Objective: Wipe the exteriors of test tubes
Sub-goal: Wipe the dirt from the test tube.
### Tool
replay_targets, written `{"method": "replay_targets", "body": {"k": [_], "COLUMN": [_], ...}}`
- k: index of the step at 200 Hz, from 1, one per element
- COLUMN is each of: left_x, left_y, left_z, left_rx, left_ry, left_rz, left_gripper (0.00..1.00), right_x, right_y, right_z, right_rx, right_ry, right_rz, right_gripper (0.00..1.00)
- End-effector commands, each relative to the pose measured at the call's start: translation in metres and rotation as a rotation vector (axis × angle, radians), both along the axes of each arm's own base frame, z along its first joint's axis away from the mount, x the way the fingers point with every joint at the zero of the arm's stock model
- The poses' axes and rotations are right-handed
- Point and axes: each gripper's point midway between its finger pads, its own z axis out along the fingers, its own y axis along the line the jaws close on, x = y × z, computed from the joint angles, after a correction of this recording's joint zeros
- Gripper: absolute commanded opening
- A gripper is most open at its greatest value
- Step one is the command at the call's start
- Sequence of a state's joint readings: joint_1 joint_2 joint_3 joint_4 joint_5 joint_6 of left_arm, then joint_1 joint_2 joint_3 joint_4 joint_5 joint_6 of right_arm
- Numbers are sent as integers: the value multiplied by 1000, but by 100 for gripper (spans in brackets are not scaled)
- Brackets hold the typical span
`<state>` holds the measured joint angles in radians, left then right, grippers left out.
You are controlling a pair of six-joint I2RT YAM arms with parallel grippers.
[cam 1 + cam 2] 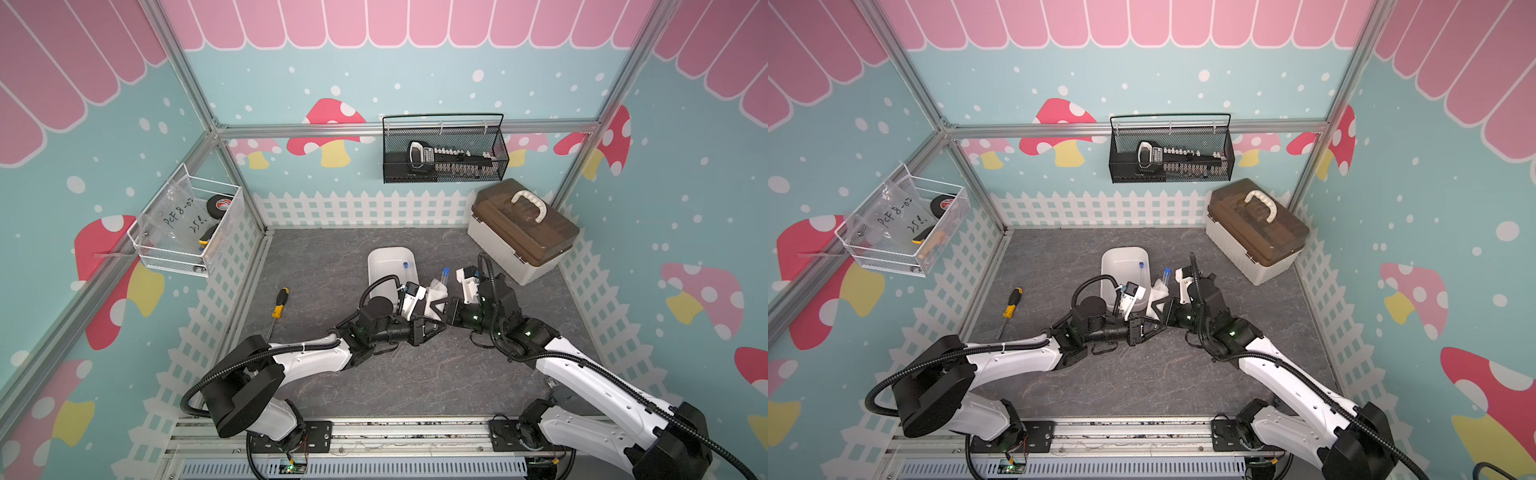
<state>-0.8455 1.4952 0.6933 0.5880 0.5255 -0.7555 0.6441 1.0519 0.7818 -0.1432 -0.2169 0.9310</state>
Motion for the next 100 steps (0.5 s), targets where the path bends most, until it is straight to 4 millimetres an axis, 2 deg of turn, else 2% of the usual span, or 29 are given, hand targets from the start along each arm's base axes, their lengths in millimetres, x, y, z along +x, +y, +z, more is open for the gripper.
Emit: {"method": "replay_targets", "body": {"k": [1,39,100], "left_x": [2,1,-3], "left_y": [-2,-2,1], "left_z": [9,7,3], "left_rx": [-12,-9,-2], "left_ry": [-17,-12,-1], "left_rz": [-8,-15,-21], "left_gripper": [7,7,7], "right_x": [5,15,52], "right_y": [6,4,-3], "right_z": [4,3,37], "right_rx": [43,1,-57], "right_ry": [-27,-57,-164], "right_rz": [-12,-44,-103], "right_gripper": [15,13,15]}}
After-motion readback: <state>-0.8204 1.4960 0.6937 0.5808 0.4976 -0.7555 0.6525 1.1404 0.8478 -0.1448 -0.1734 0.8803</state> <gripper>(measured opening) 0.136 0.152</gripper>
